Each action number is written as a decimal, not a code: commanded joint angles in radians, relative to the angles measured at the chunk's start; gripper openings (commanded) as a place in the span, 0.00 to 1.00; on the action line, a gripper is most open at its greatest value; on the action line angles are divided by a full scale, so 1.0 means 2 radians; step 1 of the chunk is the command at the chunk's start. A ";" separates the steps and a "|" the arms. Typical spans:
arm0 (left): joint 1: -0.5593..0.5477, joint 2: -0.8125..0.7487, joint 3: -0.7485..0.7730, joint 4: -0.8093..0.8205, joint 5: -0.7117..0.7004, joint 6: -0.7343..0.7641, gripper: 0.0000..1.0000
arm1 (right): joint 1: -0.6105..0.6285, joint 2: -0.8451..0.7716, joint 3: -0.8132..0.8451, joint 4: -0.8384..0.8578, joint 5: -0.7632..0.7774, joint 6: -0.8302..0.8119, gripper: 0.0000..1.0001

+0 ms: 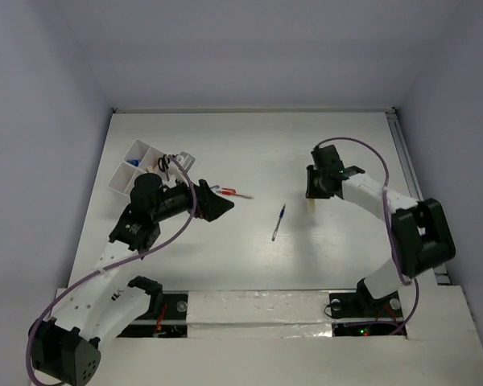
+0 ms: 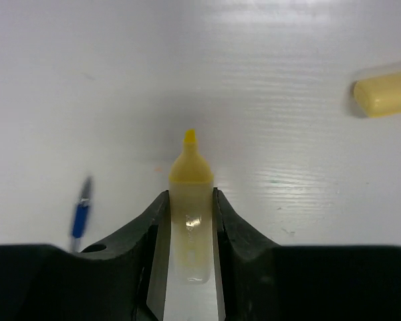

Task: Sort the stationery into containers
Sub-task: Pick up the pen from the center of the board.

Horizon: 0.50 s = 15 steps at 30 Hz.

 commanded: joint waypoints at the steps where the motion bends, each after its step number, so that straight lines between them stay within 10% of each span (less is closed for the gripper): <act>1: -0.001 0.004 -0.005 0.041 0.030 -0.010 0.98 | 0.038 -0.096 0.000 0.077 -0.008 0.028 0.01; 15: -0.001 0.006 -0.008 0.045 0.001 -0.015 0.82 | 0.232 -0.132 0.034 0.286 0.006 0.132 0.00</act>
